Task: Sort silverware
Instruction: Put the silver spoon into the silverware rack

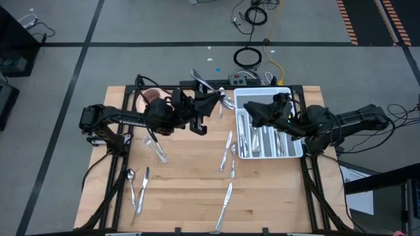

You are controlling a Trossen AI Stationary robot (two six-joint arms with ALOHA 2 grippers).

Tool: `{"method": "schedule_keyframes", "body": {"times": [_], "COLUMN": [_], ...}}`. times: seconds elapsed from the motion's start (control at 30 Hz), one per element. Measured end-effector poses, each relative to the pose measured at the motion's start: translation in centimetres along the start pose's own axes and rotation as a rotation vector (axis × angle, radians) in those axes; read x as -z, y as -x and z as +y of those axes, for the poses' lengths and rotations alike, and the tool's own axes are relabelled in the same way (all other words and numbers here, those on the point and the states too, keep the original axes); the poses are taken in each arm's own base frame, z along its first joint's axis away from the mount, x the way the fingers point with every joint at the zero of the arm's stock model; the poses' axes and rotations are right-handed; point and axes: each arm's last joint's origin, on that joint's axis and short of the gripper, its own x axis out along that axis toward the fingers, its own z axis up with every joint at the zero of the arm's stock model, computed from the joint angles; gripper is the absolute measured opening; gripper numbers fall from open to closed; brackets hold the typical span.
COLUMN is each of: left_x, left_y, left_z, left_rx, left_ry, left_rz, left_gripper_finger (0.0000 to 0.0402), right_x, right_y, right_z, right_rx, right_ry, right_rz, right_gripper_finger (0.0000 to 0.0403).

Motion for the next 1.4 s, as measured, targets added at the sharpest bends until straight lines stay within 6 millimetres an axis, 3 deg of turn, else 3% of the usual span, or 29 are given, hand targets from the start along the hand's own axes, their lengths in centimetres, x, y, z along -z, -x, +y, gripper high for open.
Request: {"method": "schedule_keyframes", "body": {"times": [0.23, 1.17, 1.27, 1.4], "left_x": [0.2, 1.3, 1.2, 1.2], "left_y": [0.0, 0.1, 0.1, 0.0], "left_z": [0.0, 0.0, 0.1, 0.4], "left_rx": [0.017, 0.03, 0.029, 0.024], "left_ry": [-0.001, -0.011, -0.012, -0.011], "left_rz": [0.021, 0.101, 0.096, 0.105], "left_gripper_finger": [0.001, 0.001, 0.001, 0.001], "right_x": [1.1, 1.1, 1.0, 0.8], "right_y": [-1.0, -2.3, -2.4, -2.5], "right_z": [-1.2, -2.5, -2.5, -2.6], "right_rx": [-0.005, -0.054, -0.067, -0.076], "right_ry": [-0.036, -0.038, -0.025, 0.017], "right_rz": [0.028, 0.106, 0.143, 0.167], "right_gripper_finger": [0.0132, 0.013, 0.0113, 0.0053]}}
